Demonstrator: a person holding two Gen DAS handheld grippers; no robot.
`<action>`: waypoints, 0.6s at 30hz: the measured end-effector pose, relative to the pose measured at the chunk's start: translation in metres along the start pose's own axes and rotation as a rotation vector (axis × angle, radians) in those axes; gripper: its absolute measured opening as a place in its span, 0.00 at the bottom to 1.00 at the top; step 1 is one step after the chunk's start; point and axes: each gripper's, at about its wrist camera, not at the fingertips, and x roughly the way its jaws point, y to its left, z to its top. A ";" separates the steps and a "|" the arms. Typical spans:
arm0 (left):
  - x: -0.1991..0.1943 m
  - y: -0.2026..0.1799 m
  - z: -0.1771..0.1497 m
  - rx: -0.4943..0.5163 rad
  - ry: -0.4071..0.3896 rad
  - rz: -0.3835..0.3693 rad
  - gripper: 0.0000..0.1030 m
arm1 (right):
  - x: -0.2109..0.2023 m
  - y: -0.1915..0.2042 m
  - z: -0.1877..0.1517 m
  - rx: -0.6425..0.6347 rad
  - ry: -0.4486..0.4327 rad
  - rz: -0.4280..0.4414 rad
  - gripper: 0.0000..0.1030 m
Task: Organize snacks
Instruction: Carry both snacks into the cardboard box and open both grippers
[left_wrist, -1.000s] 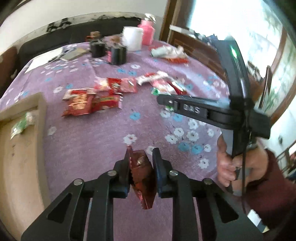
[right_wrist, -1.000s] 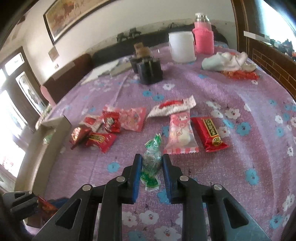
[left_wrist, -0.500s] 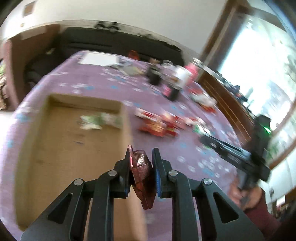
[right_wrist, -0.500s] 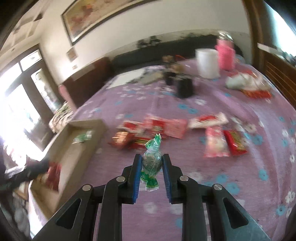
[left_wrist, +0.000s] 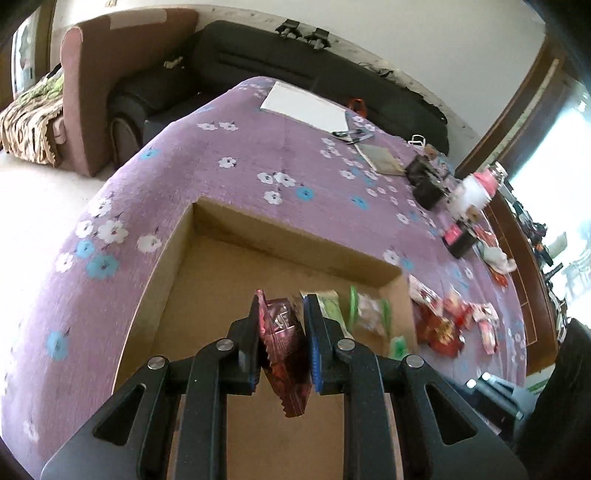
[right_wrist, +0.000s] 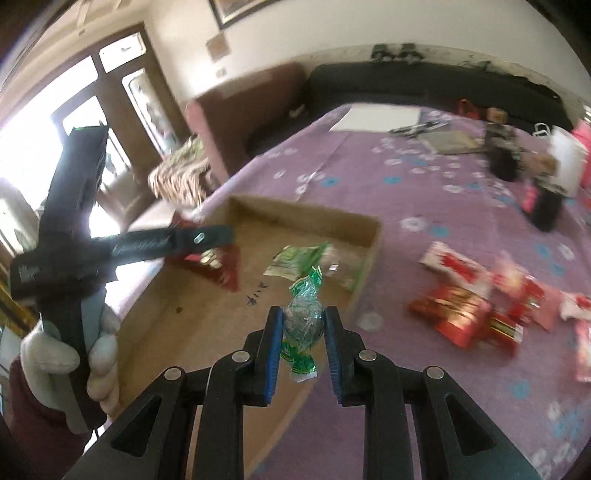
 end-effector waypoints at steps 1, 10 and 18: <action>0.002 0.002 0.002 -0.005 0.003 0.000 0.17 | 0.009 0.005 0.002 -0.011 0.012 -0.006 0.22; 0.010 0.014 0.011 -0.064 0.018 -0.012 0.58 | 0.034 0.014 0.007 -0.053 0.018 -0.036 0.25; -0.031 0.012 0.005 -0.105 -0.051 -0.020 0.58 | -0.018 -0.013 0.012 0.011 -0.095 -0.005 0.40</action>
